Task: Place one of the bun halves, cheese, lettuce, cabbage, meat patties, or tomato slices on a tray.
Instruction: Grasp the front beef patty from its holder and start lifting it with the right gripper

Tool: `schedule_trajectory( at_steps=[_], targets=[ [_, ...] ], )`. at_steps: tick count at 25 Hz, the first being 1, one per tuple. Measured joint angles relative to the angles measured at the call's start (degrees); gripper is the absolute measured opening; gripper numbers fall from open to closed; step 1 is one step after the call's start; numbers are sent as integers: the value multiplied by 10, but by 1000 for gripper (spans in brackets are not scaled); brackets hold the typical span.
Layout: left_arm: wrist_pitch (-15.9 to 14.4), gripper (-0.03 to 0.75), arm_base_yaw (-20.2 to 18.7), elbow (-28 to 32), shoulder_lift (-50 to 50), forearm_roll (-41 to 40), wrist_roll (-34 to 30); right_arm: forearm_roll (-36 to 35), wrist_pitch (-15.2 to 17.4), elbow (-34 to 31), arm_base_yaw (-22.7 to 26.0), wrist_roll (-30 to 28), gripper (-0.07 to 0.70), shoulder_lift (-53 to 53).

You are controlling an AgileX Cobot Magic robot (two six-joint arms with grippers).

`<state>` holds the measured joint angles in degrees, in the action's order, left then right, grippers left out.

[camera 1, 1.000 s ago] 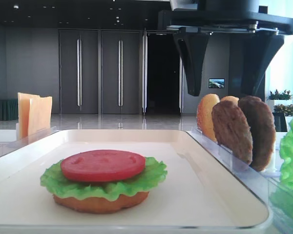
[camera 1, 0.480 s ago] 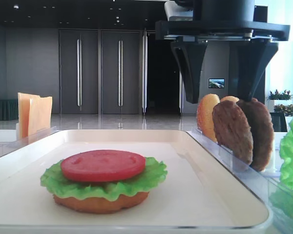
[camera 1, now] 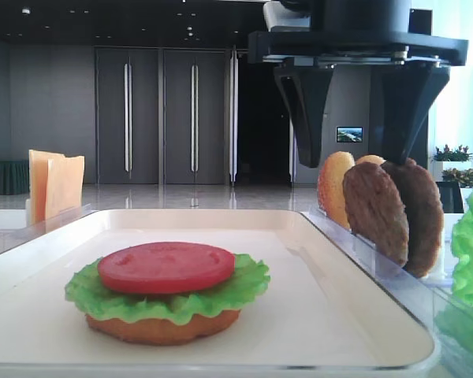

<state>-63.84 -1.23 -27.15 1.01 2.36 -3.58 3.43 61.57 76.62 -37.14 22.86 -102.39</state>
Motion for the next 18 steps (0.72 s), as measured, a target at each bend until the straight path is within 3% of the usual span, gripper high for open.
schedule_trajectory(
  at_steps=[6,18],
  targets=[
    [0,391,0,0,0,0,0,-3,28,28,-7,-4,514,-7],
    [0,391,0,0,0,0,0,-14,47,39,-12,-10,514,-8]
  ],
)
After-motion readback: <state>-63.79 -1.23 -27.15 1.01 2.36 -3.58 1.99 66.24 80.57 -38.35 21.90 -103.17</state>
